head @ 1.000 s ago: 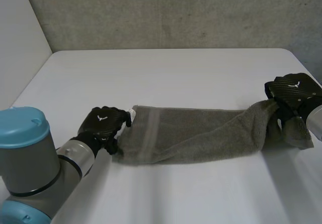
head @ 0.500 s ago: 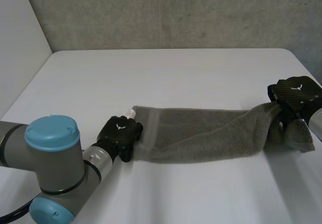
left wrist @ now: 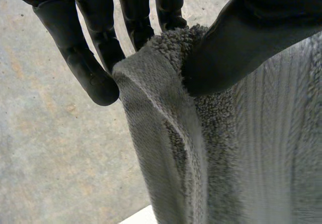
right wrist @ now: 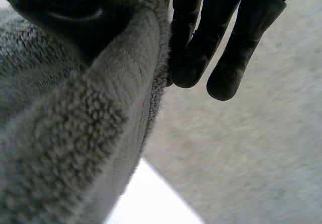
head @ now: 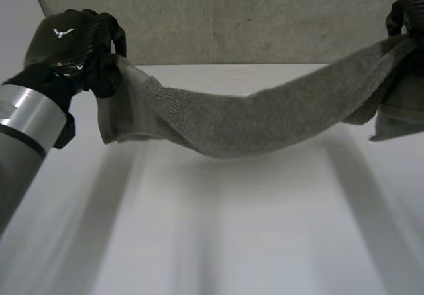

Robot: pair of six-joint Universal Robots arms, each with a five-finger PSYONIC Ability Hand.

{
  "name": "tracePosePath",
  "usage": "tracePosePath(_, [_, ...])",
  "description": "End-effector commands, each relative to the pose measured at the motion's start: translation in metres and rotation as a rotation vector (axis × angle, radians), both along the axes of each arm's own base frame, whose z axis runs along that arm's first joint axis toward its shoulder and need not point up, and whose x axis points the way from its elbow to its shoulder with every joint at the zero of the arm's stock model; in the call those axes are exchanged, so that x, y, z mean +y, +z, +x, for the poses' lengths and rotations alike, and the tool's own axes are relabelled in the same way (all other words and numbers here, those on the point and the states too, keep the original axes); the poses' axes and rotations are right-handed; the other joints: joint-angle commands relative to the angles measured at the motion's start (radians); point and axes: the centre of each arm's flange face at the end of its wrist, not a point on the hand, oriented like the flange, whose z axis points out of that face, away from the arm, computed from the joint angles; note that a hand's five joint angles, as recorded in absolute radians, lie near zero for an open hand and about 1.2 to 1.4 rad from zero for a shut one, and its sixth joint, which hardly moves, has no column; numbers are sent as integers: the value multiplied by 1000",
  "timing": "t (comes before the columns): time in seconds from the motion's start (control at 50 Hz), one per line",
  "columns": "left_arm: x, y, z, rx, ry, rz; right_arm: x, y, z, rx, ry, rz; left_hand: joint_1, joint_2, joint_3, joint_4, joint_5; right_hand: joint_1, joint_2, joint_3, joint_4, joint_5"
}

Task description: Fold the towel.

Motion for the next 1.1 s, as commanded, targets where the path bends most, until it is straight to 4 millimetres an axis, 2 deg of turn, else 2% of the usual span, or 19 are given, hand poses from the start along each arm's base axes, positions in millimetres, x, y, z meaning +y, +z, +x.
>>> tracePosePath(0.02, [-10, -30, 3, -50, -15, 151, -13, -43, 8, 147, 77, 270, -57, -106, -149, -122, -268, 56, 73, 46, 41, 57])
tracePosePath(0.1, [-42, -82, -6, -121, -3, 291, -32, -94, 31, 275, 138, 411, -57, -106, -149, -122, -268, 56, 73, 46, 41, 57])
tracePosePath(0.2, [-77, -98, -18, -158, 7, 286, -51, -115, 56, 367, 152, 382, -57, -106, -149, -122, -268, 56, 73, 46, 41, 57])
tracePosePath(0.24, [-100, -88, -25, -157, 16, 219, -76, -107, 72, 366, 111, 223, -57, -106, -149, -122, -268, 56, 73, 46, 41, 57])
tracePosePath(0.3, [-108, -75, -27, -147, 25, 165, -89, -95, 80, 343, 82, 102, -57, -106, -149, -122, -268, 56, 73, 46, 41, 57])
tracePosePath(0.32, [-124, -46, -21, -114, 71, 65, -97, -84, 87, 312, 66, -25, -57, -106, -149, -122, -268, 56, 73, 46, 41, 57])
tracePosePath(0.34, [-124, -46, -21, -113, 71, 64, -102, -71, 93, 276, 52, -153, -57, -106, -149, -122, -268, 56, 73, 46, 41, 57])
tracePosePath(0.38, [-131, -17, -13, -56, 129, -40, -93, -37, 104, 202, 40, -402, -57, -106, -149, -122, -268, 56, 73, 46, 41, 57])
tracePosePath(0.4, [-131, -17, -13, -56, 130, -41, -93, -37, 104, 201, 40, -404, -57, -106, -149, -122, -268, 56, 73, 46, 41, 57])
tracePosePath(0.44, [-121, 2, -11, -6, 144, -99, -73, -14, 108, 154, 44, -532, -57, -106, -149, -122, -268, 56, 73, 46, 41, 57])
tracePosePath(0.48, [-114, 5, -9, 8, 141, -103, -67, -15, 108, 154, 53, -533, -57, -106, -149, -122, -268, 56, 73, 46, 41, 57])
tracePosePath(0.58, [-97, -6, -1, 2, 138, -60, -58, -39, 108, 192, 96, -420, -57, -106, -149, -122, -268, 56, 73, 46, 41, 57])
tracePosePath(0.62, [-88, -32, 3, -37, 139, 23, -50, -60, 105, 239, 122, -283, -57, -106, -149, -122, -268, 56, 73, 46, 41, 57])
tracePosePath(0.68, [-83, -48, 6, -61, 141, 70, -45, -76, 104, 267, 143, -190, -57, -106, -149, -122, -268, 56, 73, 46, 41, 57])
tracePosePath(0.78, [-57, -105, 15, -151, 137, 246, -23, -148, 91, 392, 205, 242, -57, -106, -149, -122, -268, 56, 73, 46, 41, 57])
tracePosePath(0.84, [-48, -118, 17, -205, 133, 278, -14, -161, 87, 417, 220, 332, -57, -106, -149, -122, -268, 56, 73, 46, 41, 57])
tracePosePath(0.88, [-27, -137, 21, -361, 110, 305, 1, -176, 82, 454, 241, 447, -57, -106, -149, -122, -268, 56, 73, 46, 41, 57])
tracePosePath(1.0, [-1, -152, 28, -551, 79, 304, 12, -187, 77, 477, 252, 507, -57, -106, -149, -122, -268, 56, 73, 46, 41, 57])
tracePosePath(1.1, [19, -144, 34, -559, 77, 300, 13, -172, 66, 459, 210, 498, -57, -106, -149, -122, -268, 56, 73, 46, 41, 57])
